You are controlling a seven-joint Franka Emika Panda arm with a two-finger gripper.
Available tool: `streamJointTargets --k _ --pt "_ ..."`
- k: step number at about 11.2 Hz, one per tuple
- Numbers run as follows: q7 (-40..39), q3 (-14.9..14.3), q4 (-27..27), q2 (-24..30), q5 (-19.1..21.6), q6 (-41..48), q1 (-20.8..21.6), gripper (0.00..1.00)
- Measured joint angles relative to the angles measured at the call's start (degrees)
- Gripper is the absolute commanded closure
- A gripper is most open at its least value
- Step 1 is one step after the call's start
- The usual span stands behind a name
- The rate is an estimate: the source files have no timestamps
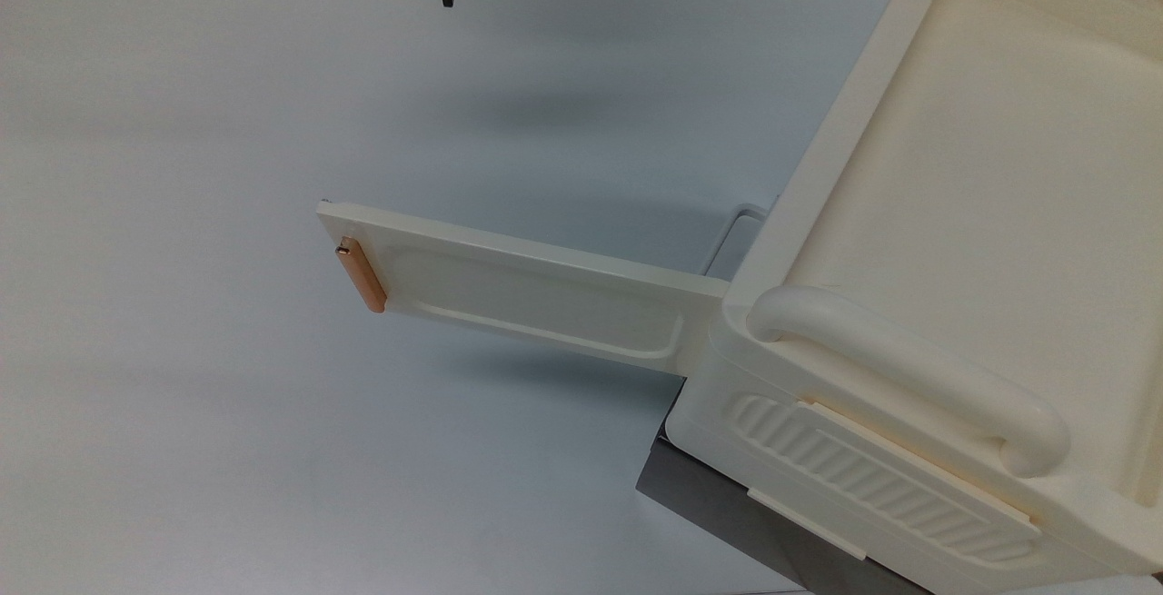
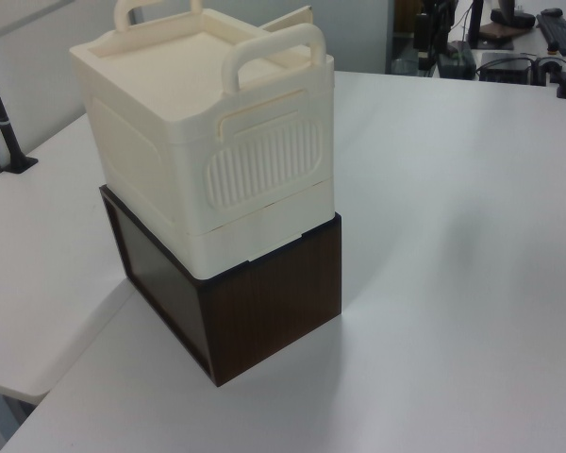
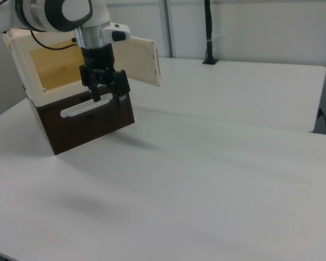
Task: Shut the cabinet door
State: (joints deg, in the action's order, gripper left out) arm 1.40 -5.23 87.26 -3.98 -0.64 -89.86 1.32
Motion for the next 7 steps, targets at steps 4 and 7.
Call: streamJointTargets --k 4,7 --pt "0.0 0.0 0.0 0.1 0.0 0.0 -0.2 0.00" --pt "0.0 0.0 0.0 0.2 0.0 0.0 -0.2 0.27"
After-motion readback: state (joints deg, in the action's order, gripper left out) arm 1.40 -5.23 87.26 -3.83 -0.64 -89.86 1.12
